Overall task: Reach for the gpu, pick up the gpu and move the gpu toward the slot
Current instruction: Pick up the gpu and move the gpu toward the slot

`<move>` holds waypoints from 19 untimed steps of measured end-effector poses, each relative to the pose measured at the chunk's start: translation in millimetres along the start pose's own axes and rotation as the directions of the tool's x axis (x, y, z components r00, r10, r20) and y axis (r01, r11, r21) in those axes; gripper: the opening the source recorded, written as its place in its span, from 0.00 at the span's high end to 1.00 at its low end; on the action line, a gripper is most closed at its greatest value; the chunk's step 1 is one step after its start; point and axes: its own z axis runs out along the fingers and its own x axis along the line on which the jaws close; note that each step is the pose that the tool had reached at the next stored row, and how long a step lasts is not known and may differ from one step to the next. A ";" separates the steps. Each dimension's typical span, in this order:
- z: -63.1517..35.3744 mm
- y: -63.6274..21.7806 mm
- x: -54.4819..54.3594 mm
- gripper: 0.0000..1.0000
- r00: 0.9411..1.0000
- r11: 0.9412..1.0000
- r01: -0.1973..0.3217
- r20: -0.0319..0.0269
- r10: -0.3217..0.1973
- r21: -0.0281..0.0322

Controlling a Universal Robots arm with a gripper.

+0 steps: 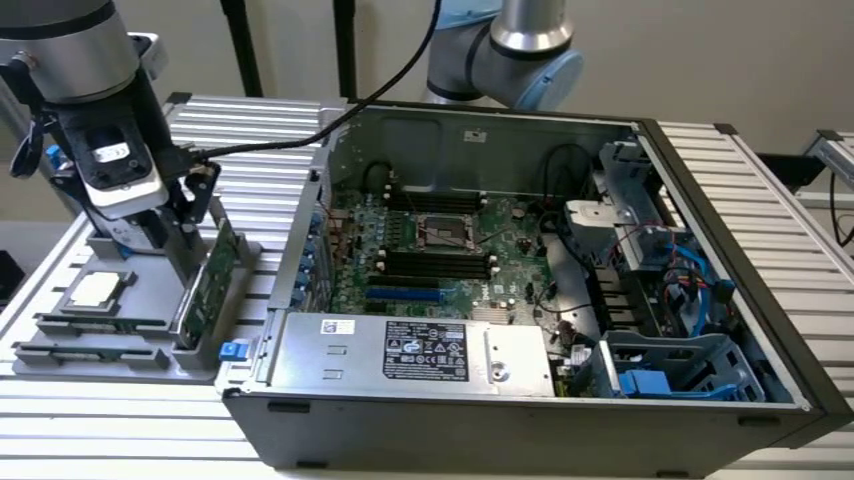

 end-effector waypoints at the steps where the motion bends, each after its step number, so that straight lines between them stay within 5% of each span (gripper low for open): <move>1: 1.8 -0.3 0.0 0.64 1.000 1.000 -0.001 0.001 0.001 0.000; 19: 34.5 -3.1 -0.8 0.56 1.000 1.000 -0.015 0.009 0.015 0.000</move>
